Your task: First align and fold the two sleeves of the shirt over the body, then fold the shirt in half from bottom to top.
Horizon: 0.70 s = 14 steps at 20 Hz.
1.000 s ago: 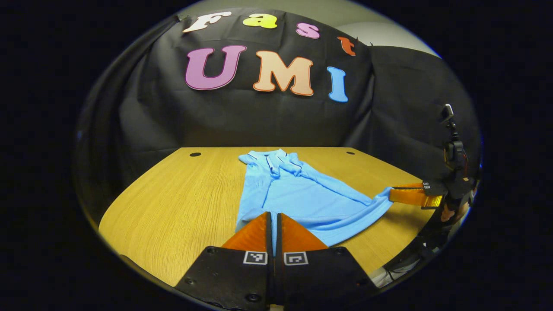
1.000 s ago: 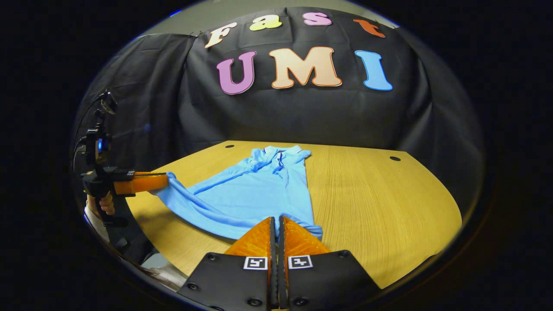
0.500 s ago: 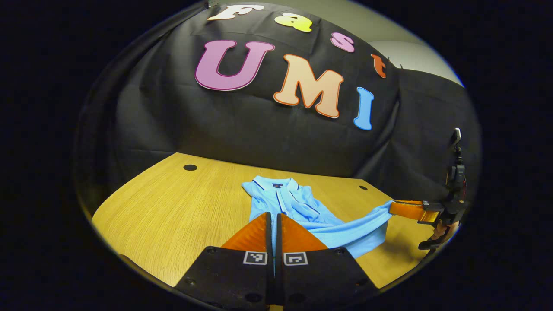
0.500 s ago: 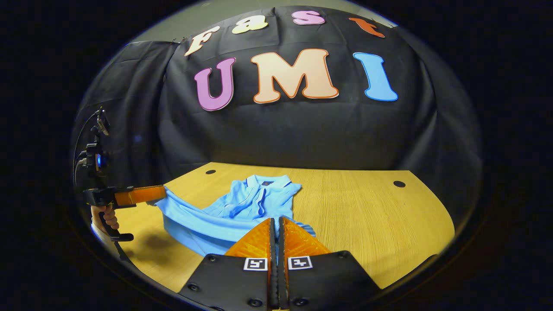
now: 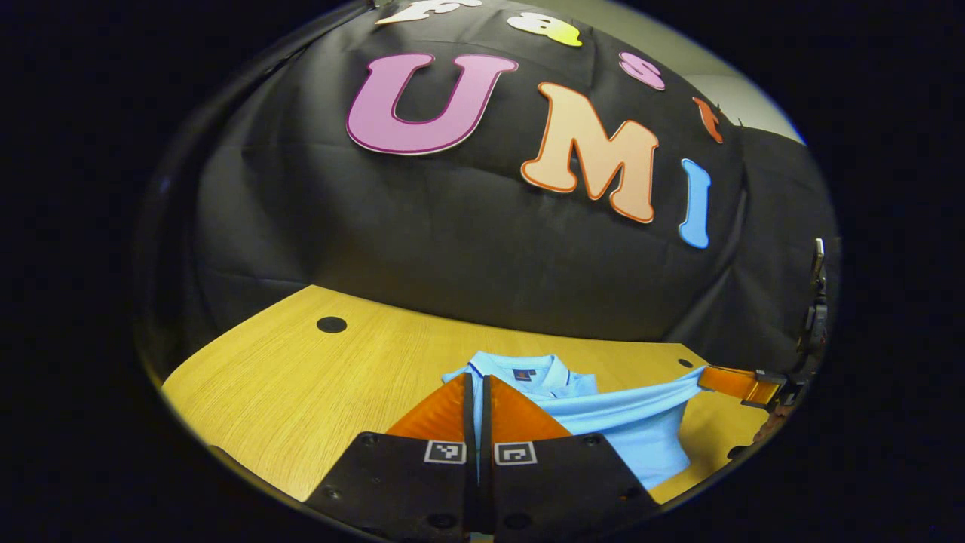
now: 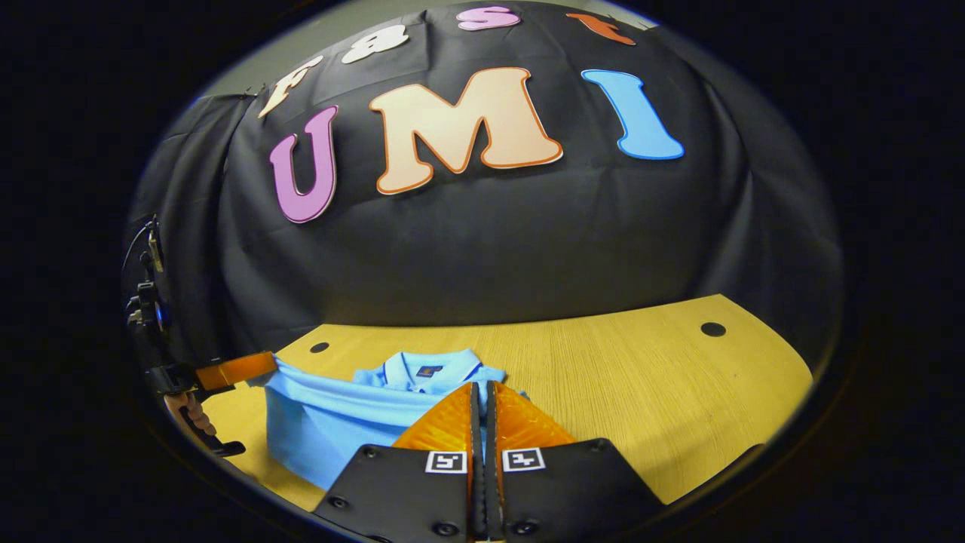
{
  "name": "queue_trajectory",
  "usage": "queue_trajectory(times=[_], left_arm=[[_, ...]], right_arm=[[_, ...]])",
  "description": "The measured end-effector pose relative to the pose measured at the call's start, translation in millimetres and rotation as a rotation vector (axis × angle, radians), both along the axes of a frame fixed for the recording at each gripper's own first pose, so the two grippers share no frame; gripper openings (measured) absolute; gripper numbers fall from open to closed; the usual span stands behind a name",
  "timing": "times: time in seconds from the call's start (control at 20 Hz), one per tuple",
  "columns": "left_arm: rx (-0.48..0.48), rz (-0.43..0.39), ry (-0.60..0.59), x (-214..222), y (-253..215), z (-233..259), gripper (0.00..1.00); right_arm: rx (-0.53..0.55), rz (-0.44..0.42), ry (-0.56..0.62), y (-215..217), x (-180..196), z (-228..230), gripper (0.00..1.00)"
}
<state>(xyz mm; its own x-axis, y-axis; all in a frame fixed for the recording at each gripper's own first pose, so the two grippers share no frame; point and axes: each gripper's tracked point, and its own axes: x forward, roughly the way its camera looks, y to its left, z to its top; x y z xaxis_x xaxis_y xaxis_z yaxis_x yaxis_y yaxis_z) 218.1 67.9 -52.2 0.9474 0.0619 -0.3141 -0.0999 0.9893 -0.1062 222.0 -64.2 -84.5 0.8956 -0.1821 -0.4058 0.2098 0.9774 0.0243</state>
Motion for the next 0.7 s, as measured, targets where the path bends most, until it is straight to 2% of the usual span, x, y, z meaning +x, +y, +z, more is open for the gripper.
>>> queue_trajectory(times=[0.25, 0.5, 0.6, 0.7], left_arm=[[-0.007, 0.029, 0.036, 51.5, 9.9, -32.7, 0.0], [0.036, 0.034, 0.085, 86.3, 16.6, -57.0, 0.0], [0.063, 0.051, 0.074, 93.4, 22.5, -59.6, 0.0], [0.138, 0.096, 0.073, 94.0, 38.3, -56.9, 0.04]], right_arm=[[0.062, -0.114, 0.052, -27.2, 42.1, -54.4, 0.03], [0.064, -0.149, 0.078, -39.3, 67.2, -87.4, 0.03], [0.088, -0.167, 0.054, -43.4, 73.4, -88.2, 0.03], [0.089, -0.188, 0.045, -50.7, 76.4, -89.1, 0.07]])
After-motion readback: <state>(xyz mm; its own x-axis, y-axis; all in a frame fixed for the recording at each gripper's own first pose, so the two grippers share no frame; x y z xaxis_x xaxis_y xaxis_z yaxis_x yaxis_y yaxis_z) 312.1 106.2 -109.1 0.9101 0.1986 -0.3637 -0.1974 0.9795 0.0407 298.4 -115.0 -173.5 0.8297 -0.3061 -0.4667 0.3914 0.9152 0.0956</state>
